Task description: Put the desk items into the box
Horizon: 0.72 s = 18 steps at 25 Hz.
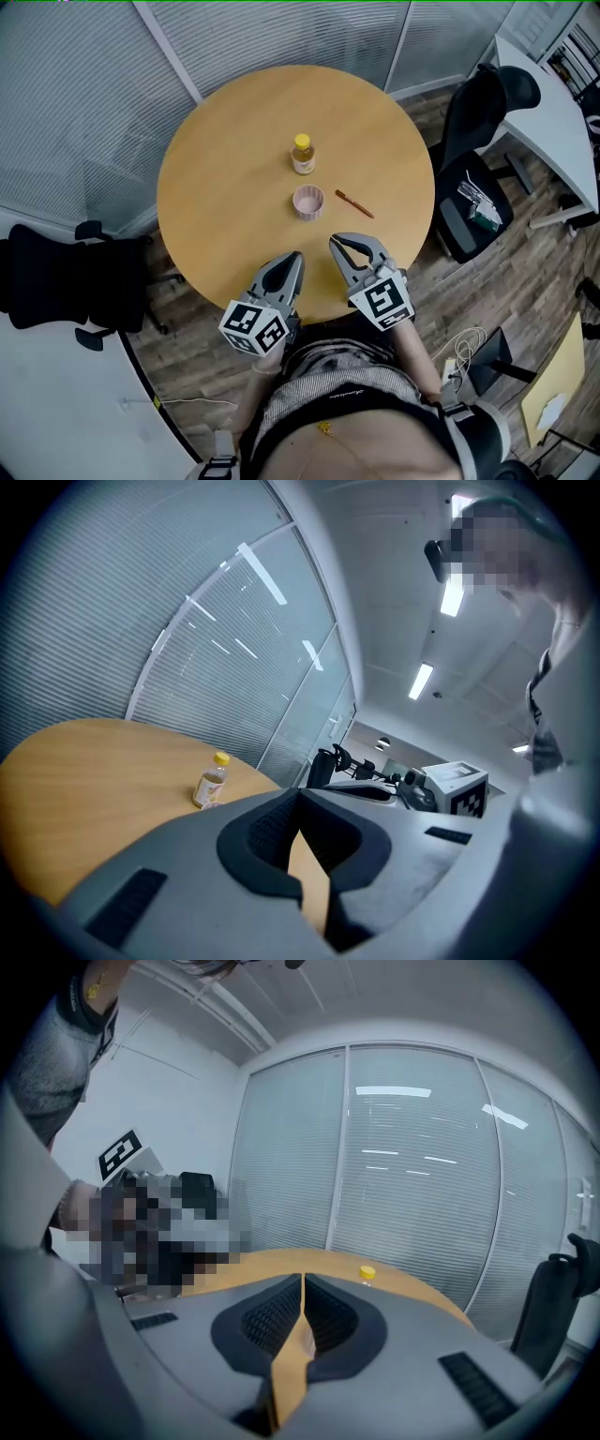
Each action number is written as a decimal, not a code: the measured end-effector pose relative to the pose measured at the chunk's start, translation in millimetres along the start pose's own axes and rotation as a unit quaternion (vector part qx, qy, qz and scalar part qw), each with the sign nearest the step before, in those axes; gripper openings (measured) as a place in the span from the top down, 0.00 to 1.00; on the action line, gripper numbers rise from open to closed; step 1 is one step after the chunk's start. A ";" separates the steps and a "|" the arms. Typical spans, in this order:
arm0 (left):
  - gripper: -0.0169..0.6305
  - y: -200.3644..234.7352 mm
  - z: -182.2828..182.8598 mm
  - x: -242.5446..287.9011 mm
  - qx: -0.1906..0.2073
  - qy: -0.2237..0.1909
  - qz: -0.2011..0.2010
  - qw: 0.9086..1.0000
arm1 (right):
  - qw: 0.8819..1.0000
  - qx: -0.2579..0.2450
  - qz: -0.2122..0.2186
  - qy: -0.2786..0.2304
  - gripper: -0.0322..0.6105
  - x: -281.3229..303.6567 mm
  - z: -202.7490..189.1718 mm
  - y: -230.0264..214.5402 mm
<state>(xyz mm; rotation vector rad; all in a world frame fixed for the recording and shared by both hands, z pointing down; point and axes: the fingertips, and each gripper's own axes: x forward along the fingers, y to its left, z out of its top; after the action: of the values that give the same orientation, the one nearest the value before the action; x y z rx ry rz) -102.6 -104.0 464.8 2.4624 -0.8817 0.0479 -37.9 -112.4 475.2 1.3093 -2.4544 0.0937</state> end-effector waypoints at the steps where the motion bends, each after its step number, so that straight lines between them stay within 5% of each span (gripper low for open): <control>1: 0.97 0.0 0.0 1.4 -0.001 -0.002 0.004 1.000 | 1.000 -0.001 0.002 -0.001 0.91 0.0 0.2 -3.4; 18: 0.97 -23.0 14.4 44.0 -0.019 -0.051 0.071 0.996 | 0.995 -0.037 0.090 -0.028 0.91 -11.5 12.3 -51.4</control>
<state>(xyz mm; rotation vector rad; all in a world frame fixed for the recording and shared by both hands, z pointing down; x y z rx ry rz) -56.2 -121.6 450.5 2.3816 -1.0906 -0.0432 6.4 -135.3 454.4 1.0726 -2.5932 0.0101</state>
